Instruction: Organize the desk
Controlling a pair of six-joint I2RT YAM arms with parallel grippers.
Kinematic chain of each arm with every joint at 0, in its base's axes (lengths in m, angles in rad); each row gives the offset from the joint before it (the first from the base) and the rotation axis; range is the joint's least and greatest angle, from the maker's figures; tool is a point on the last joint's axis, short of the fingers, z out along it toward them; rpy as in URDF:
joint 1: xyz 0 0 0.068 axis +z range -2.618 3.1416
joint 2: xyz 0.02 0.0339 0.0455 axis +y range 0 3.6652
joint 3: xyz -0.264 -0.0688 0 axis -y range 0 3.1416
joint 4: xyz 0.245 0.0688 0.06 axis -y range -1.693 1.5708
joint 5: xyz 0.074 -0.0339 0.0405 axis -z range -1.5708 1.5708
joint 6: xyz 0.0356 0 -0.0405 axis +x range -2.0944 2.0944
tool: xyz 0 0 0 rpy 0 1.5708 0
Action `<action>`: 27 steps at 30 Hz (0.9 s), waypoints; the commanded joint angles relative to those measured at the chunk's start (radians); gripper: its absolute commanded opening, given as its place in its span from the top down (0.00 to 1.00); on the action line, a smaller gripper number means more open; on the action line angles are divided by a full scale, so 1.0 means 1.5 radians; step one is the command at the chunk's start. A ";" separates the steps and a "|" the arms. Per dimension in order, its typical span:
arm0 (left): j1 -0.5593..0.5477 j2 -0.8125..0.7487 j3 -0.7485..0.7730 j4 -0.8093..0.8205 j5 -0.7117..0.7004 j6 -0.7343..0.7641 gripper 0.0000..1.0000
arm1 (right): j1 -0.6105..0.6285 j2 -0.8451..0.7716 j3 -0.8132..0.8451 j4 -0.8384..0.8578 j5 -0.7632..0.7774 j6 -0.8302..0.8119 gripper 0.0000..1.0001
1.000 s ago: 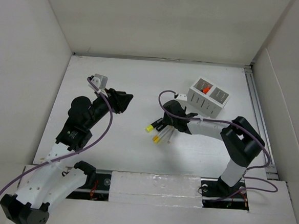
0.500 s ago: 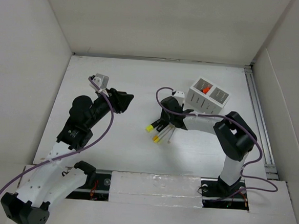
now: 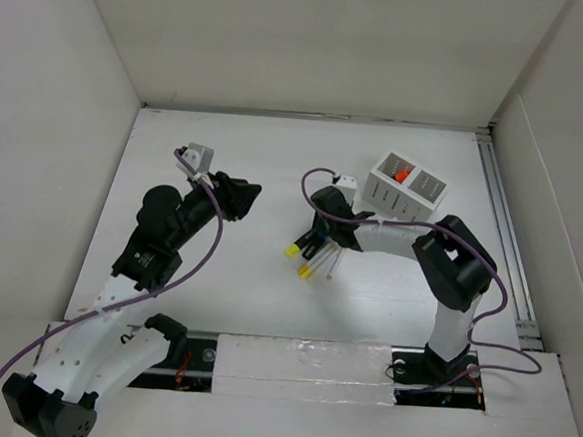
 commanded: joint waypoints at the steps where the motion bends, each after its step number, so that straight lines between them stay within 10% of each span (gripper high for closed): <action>1: -0.005 0.000 0.015 0.032 0.015 -0.003 0.62 | 0.007 0.014 0.005 -0.012 0.011 -0.001 0.49; 5: -0.005 -0.002 0.015 0.033 0.005 -0.002 0.62 | 0.007 -0.001 -0.002 -0.040 0.029 0.002 0.38; 27: -0.005 -0.018 0.010 0.033 0.014 -0.004 0.62 | 0.035 -0.027 -0.017 -0.083 0.028 0.035 0.44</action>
